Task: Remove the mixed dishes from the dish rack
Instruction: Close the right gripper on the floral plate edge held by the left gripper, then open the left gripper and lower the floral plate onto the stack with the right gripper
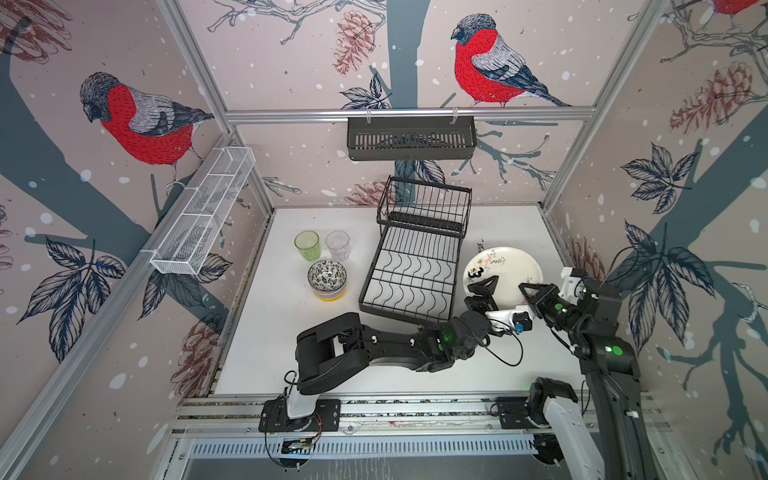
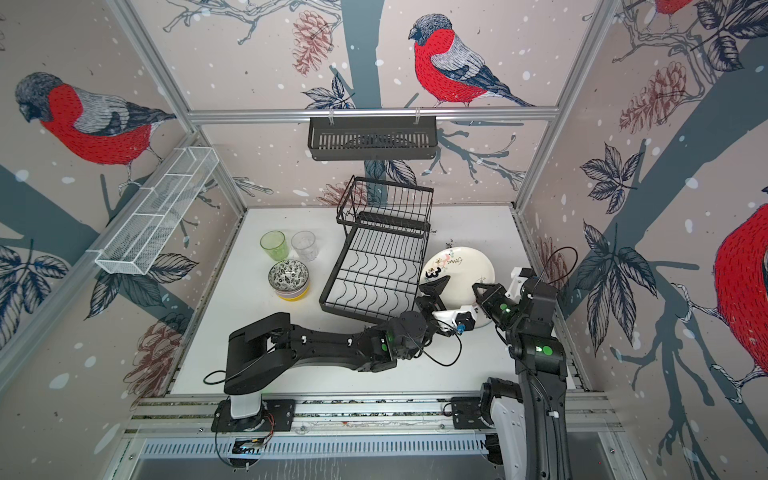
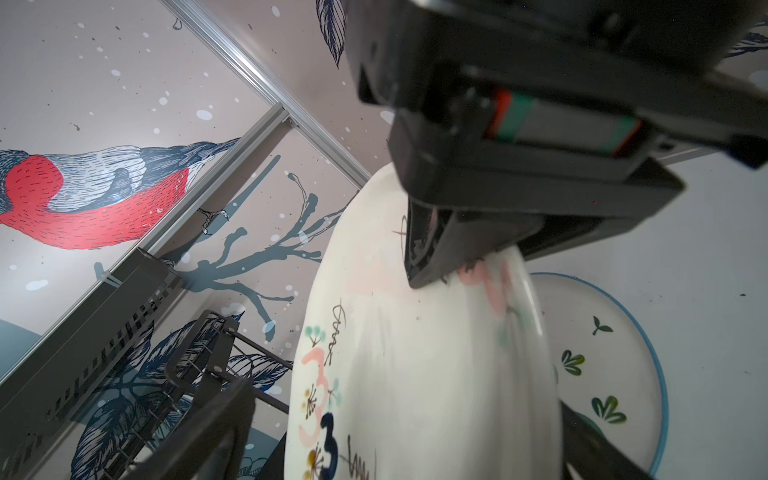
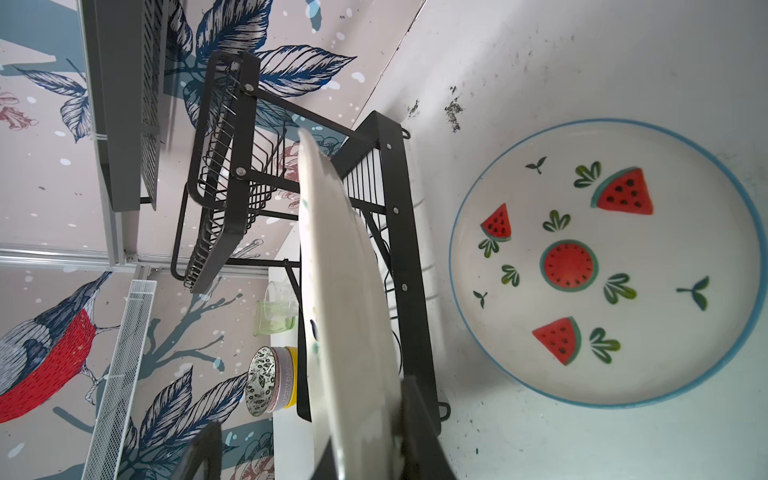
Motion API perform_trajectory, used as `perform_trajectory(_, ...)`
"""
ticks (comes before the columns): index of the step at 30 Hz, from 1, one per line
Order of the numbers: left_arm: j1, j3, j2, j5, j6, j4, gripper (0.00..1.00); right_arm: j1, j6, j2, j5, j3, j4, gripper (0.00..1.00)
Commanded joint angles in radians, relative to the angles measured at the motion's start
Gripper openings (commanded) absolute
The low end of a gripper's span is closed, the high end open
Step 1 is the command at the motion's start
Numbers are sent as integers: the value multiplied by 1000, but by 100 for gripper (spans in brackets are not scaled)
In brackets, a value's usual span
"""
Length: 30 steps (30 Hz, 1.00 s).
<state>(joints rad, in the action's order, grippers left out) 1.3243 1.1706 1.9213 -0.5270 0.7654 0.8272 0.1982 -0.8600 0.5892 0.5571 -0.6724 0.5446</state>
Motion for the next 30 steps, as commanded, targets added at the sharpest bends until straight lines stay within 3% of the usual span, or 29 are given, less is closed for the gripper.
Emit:
perform_trajectory(1,-1,-14,-19,-39,-24,85,98,19,1,-7,29,10,-106,0)
perform_trajectory(12,-11,-41,-39,-36,-60,107,98,77,34,10,-32,58,-129,0)
perform_trajectory(30,-31,-106,-74,-65,-98,114,98,182,50,98,-19,66,-225,0)
